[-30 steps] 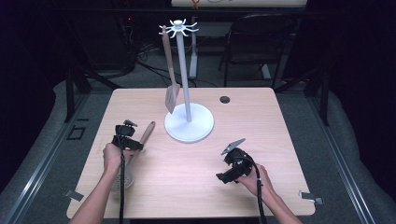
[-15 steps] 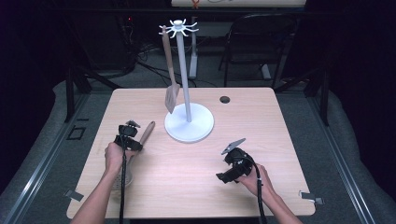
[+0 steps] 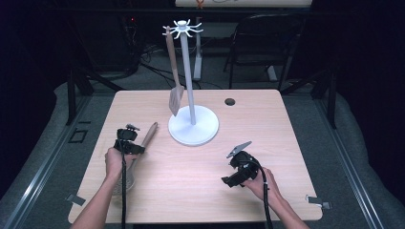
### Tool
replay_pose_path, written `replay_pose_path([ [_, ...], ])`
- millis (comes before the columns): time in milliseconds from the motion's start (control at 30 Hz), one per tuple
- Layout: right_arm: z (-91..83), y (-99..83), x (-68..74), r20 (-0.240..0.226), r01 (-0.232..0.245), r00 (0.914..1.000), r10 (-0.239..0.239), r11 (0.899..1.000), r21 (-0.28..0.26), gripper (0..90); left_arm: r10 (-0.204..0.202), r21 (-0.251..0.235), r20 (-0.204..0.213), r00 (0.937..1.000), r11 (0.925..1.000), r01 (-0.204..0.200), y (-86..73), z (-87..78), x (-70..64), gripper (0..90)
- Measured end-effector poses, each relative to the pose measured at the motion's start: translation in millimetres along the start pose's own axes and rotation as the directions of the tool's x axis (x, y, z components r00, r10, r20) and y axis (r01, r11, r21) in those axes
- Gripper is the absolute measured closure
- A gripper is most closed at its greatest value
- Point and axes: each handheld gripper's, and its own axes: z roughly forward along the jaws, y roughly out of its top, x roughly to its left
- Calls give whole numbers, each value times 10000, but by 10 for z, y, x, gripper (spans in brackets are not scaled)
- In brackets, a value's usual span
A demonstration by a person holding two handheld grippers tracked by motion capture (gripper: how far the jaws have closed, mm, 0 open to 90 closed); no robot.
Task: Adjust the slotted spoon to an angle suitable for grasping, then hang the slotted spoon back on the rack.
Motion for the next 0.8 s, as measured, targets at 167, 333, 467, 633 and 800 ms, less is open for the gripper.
replay_pose_path([
  [167,-3,5,-4,16,79,10000,-80,10000,25,169,-96,-483,73,9999,9988,99,-36,-108,20,757],
  [333,3,34,8,-34,5,10000,-5,10000,81,169,-218,-1025,269,9994,9944,244,-92,-190,40,758],
  [467,22,78,13,-20,135,9999,-135,9999,75,170,-69,-1310,269,9996,9913,104,-125,-247,39,758],
  [633,46,88,14,6,106,9999,-106,9999,90,170,14,-1593,198,9998,9872,17,-151,-307,37,758],
  [800,36,83,10,-27,110,9999,-111,9999,-26,173,227,-1957,125,9997,9805,-198,-189,-368,9,759],
])
